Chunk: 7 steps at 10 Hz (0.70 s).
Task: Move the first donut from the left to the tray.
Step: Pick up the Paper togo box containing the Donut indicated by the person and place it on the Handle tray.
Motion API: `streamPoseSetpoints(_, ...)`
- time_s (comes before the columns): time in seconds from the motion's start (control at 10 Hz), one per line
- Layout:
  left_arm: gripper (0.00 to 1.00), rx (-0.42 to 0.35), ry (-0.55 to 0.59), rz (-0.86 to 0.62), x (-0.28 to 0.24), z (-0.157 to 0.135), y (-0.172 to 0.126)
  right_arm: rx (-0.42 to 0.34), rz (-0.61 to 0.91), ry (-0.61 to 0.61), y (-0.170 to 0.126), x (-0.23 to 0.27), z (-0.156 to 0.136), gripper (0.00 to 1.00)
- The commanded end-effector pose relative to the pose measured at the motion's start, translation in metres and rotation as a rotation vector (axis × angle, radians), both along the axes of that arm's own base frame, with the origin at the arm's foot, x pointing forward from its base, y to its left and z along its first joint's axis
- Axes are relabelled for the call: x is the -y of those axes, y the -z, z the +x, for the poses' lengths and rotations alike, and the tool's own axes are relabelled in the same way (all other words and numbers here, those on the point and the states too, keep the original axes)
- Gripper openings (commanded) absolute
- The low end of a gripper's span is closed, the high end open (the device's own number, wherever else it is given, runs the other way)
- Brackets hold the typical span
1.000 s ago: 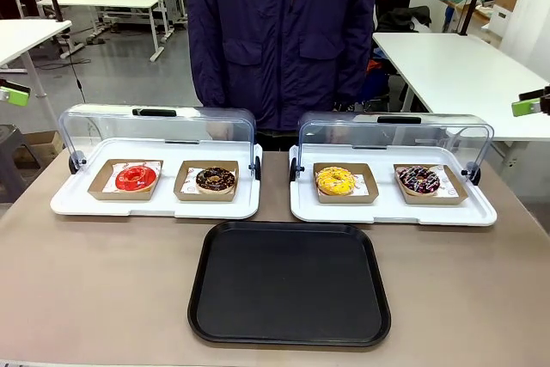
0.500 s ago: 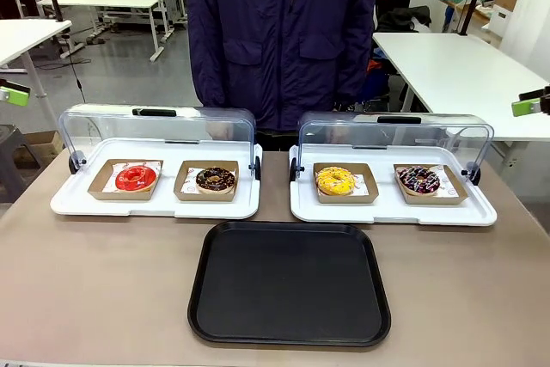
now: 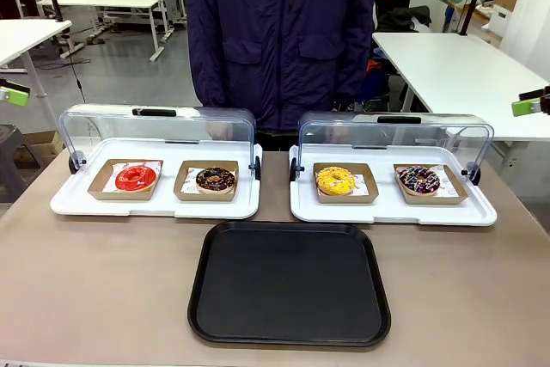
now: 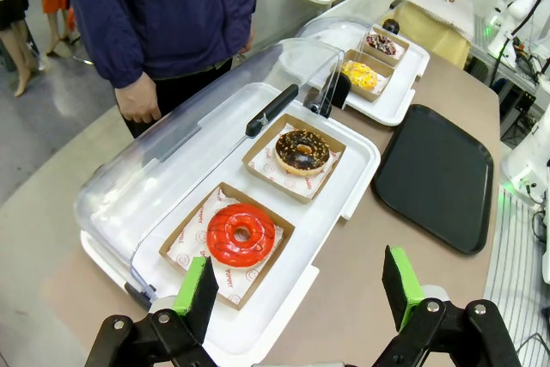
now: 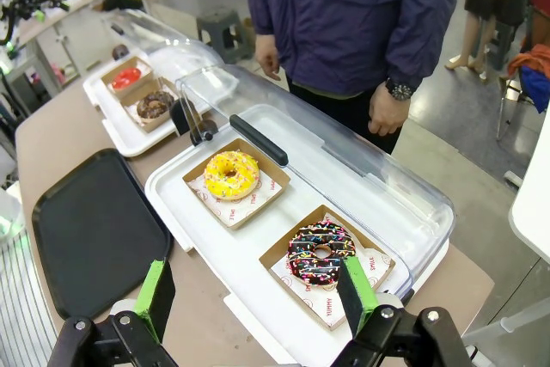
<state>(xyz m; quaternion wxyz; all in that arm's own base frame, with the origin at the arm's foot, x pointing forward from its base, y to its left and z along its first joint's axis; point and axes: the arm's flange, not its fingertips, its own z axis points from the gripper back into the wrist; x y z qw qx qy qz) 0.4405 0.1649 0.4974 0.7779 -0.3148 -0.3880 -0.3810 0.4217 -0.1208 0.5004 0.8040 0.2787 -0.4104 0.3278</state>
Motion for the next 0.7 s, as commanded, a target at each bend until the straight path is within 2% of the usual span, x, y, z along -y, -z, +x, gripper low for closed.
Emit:
streamPoseSetpoints(0.0, 1.0, 0.013, 0.01, -0.015, 0.0006, -0.0002, -0.0019, 0.024, 0.016, -0.002, 0.0001, -0.0002, 0.0038, 1.0)
streamPoseSetpoints(0.6, 1.0, 0.013, 0.01, -0.015, 0.0006, -0.0002, -0.0019, 0.024, 0.016, -0.002, 0.0001, -0.0002, 0.0038, 1.0)
